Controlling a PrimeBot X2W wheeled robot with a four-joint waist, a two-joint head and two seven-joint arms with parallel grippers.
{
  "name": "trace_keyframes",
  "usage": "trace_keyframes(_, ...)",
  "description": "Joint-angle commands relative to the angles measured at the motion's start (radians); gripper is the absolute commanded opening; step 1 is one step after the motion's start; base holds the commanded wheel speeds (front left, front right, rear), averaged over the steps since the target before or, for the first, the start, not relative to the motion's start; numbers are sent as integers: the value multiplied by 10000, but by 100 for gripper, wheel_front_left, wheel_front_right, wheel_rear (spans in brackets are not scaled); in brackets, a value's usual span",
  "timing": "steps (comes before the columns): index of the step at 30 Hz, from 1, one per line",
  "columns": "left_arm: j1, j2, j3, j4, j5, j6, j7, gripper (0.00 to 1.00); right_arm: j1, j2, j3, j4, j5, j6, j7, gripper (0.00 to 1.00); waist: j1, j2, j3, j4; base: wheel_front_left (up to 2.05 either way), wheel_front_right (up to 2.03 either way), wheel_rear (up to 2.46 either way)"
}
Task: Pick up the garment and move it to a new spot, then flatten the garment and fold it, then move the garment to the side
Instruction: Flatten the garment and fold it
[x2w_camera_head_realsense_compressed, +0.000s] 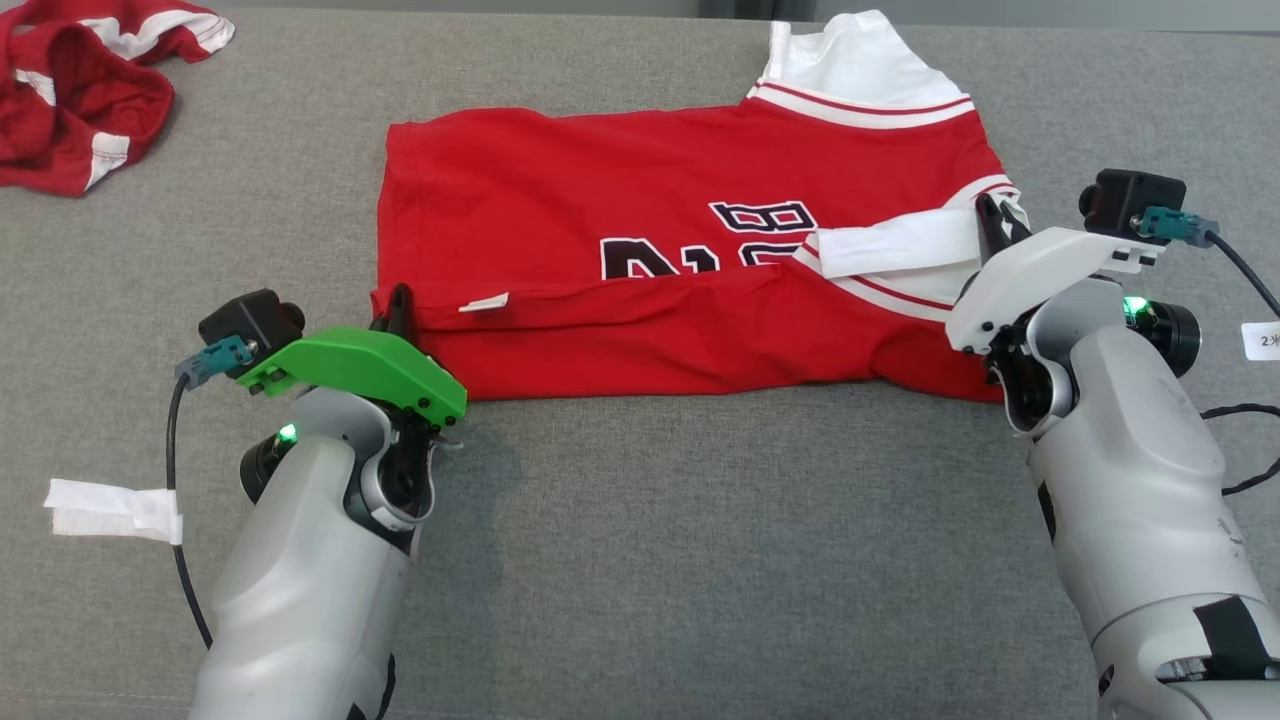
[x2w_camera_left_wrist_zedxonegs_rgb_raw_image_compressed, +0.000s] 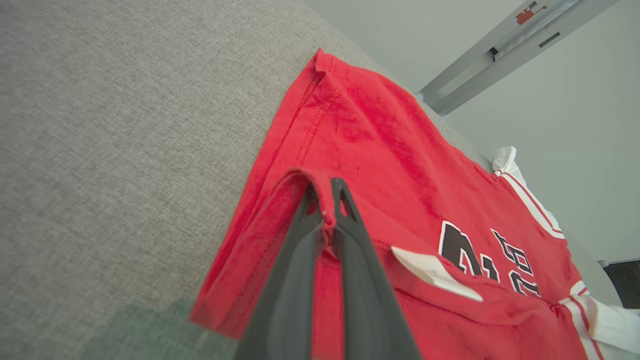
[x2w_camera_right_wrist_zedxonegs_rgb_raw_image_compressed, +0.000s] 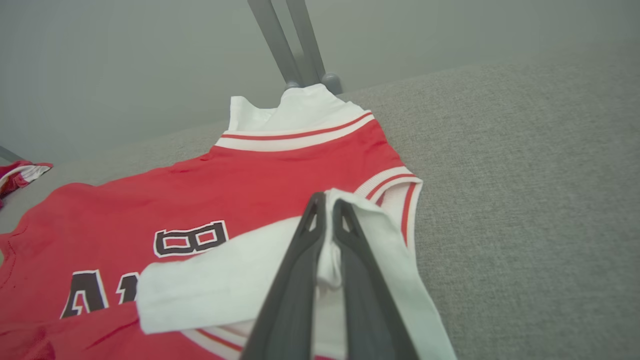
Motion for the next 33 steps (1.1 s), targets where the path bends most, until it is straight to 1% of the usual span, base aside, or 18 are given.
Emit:
trace_keyframes(1,-221,19,-35,52,-2,-53,-105,25,-235,-25,-96,310,27,-1,-127,82,0,0,26,15,0,0,0)
trace_keyframes(2,-276,18,-82,103,5,-64,-164,90,-436,-26,-140,605,155,-1,-208,100,0,0,41,28,0,0,0)
trace_keyframes(3,-328,18,-134,143,65,-61,-229,100,-574,-22,-142,827,182,-1,-262,100,0,0,49,36,0,0,0)
trace_keyframes(8,-549,16,-338,214,221,-189,-464,100,-1324,-29,-398,1929,-10,-1,-682,100,0,0,96,57,0,0,0)
trace_keyframes(13,-641,217,-557,54,365,-384,-488,100,-1967,-28,-689,2549,-347,-1,-1040,100,0,0,82,66,0,0,0)
trace_keyframes(17,-418,638,-831,-269,705,-514,-310,100,-2220,-26,-484,2662,-705,-1,-1207,100,0,0,-18,33,0,0,0)
trace_keyframes(20,-160,1020,-1135,-595,988,-492,-58,100,-2131,-192,-172,2571,-1019,-1,-1223,100,0,0,-147,16,0,0,0)
trace_keyframes(23,172,1481,-1458,-1074,1303,-387,380,100,-1773,-355,231,2429,-1265,-1,-1203,100,0,0,-309,-13,0,0,0)
trace_keyframes(26,642,1819,-1735,-1562,1477,-250,857,100,-1375,-500,548,2220,-1309,-1,-1108,100,0,0,-439,-42,0,0,0)
trace_keyframes(30,1408,2071,-1831,-2156,1296,80,1480,100,-571,-616,1004,1774,-1039,-1,-893,100,0,0,-518,-118,0,0,0)
trace_keyframes(33,1959,2106,-1687,-2467,997,397,1873,100,115,-688,1340,1204,-749,-1,-711,100,0,0,-462,-227,0,0,0)
